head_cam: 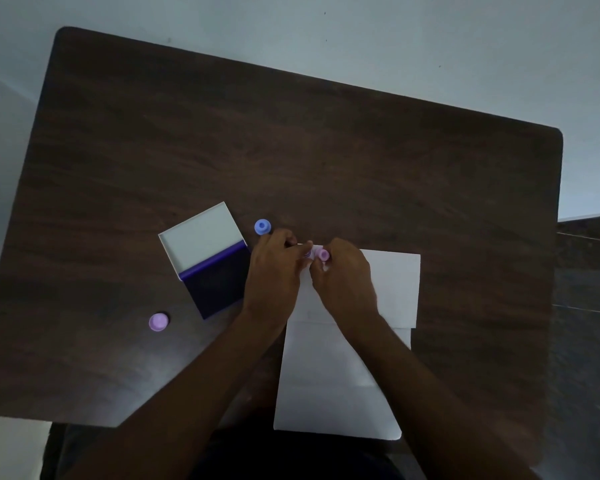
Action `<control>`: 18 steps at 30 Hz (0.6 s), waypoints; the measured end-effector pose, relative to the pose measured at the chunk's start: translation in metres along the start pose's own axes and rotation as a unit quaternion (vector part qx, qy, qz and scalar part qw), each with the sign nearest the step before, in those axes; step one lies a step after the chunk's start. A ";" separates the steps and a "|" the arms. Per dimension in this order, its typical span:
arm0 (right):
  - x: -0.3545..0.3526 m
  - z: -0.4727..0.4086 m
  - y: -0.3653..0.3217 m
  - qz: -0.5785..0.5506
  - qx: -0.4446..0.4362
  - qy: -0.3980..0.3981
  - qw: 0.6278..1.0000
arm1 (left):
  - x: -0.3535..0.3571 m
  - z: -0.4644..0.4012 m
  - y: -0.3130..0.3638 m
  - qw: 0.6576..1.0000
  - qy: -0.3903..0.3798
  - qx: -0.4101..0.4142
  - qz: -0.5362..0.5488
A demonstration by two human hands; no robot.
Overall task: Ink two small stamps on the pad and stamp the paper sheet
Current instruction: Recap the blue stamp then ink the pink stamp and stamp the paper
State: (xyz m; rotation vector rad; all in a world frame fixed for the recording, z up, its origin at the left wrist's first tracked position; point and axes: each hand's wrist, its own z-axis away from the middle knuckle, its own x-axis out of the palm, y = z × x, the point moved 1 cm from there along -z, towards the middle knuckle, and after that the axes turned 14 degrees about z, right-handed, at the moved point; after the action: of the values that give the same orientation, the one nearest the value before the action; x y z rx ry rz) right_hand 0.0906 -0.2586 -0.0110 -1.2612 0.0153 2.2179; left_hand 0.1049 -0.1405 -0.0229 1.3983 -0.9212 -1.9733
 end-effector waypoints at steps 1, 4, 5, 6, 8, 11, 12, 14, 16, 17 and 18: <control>-0.004 -0.001 -0.005 0.027 -0.007 -0.023 0.999 | -0.001 0.000 0.001 1.000 0.003 0.005 -0.002; -0.011 -0.006 -0.016 0.121 -0.042 -0.044 0.991 | 0.002 -0.006 0.004 0.998 0.007 -0.057 0.009; -0.012 -0.007 -0.018 0.135 -0.047 -0.045 0.989 | 0.003 -0.010 0.005 0.994 -0.003 -0.111 0.009; -0.012 -0.006 -0.019 0.145 -0.053 -0.047 0.987 | 0.004 -0.010 0.005 0.991 -0.010 -0.134 0.004; -0.014 -0.002 -0.021 0.168 -0.076 -0.056 0.981 | 0.003 -0.004 0.004 0.997 -0.025 -0.072 -0.014; -0.017 0.004 -0.022 0.201 -0.116 -0.080 0.970 | -0.002 0.000 0.002 1.000 0.009 0.000 0.025; -0.018 0.005 -0.022 0.214 -0.130 -0.085 0.964 | 0.001 -0.002 0.000 1.000 0.002 -0.011 0.023; -0.017 0.006 -0.021 0.239 -0.155 -0.090 0.954 | 0.006 -0.008 -0.002 0.995 -0.045 -0.088 -0.019; -0.018 0.005 -0.021 0.253 -0.169 -0.088 0.949 | 0.006 -0.009 -0.003 0.995 -0.056 -0.084 -0.014; -0.018 0.005 -0.021 0.257 -0.173 -0.082 0.947 | 0.006 -0.008 -0.004 0.998 -0.033 -0.049 0.010; -0.018 0.005 -0.020 0.260 -0.176 -0.074 0.946 | 0.005 -0.008 -0.003 0.999 -0.008 -0.028 0.029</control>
State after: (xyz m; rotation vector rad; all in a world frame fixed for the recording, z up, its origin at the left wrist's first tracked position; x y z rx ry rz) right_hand 0.1039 -0.2490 0.0116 -1.3910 -0.1261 2.8679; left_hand 0.1104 -0.1437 -0.0298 1.3117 -0.8964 -1.9538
